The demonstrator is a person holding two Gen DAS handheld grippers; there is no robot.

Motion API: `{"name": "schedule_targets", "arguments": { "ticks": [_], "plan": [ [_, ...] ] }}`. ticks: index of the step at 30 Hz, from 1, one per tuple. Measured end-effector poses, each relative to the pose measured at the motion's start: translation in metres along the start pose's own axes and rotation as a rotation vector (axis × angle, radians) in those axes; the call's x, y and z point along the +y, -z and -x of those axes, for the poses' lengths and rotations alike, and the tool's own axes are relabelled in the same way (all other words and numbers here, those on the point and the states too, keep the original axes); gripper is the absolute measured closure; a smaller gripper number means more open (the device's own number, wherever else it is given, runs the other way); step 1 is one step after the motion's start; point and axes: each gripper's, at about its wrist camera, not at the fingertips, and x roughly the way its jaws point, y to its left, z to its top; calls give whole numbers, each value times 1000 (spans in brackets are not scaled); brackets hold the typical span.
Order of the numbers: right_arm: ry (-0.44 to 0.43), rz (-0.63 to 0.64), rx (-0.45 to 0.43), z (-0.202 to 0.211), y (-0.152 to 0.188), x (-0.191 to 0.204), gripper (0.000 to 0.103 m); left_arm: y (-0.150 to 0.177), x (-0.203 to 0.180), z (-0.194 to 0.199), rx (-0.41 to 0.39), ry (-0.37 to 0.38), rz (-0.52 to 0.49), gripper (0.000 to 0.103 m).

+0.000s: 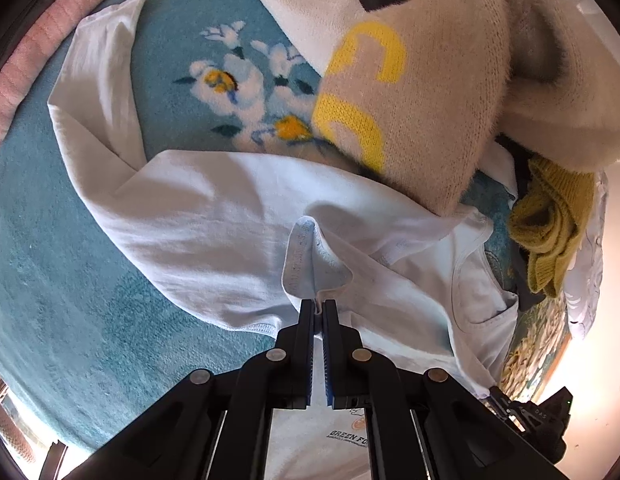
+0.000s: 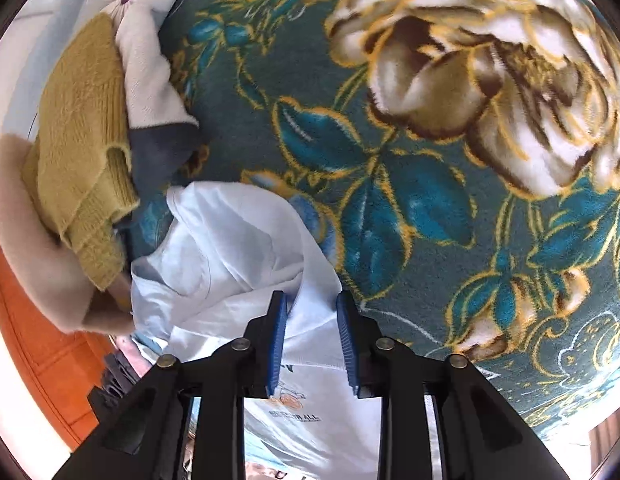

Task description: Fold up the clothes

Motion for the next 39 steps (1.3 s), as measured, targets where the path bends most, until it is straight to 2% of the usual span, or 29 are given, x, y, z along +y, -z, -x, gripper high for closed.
{"name": "schedule_targets", "arguments": {
  "ticks": [4,10,14,16,17,20,22,25,27,29,31,36,39],
  "plan": [
    [-45,41,-51,22,-9,10,100,5,-6,-11,-3,-7,-18,98],
    [6,0,-85,23,-53,14,100,4,-3,-17,1,-18,-3,98],
    [1,-20,-127,21,-57,13,98,4,-4,-19,-2,-23,-9,98],
    [-4,-14,-181,29,-54,10,96,5,-2,-17,4,2,-4,98],
    [-6,-13,-201,34,-52,8,94,6,-1,-16,5,17,-1,98],
    [-10,-13,-237,53,-46,0,72,10,13,2,-28,75,19,90],
    [8,7,-247,64,-39,-2,71,13,24,17,-60,110,35,73],
    [33,27,-234,70,-18,-2,67,6,54,42,-143,91,88,58],
    [39,30,-215,67,0,0,59,-9,87,62,-181,44,147,58],
    [45,28,-182,65,17,-2,59,-25,117,75,-212,-16,211,58],
    [53,24,-144,63,35,-5,58,-35,141,69,-234,-46,272,58],
    [72,19,-52,45,76,-1,58,-59,170,47,-232,-14,389,58],
    [79,37,-19,34,93,10,58,-67,173,31,-209,6,417,58]
  ]
}}
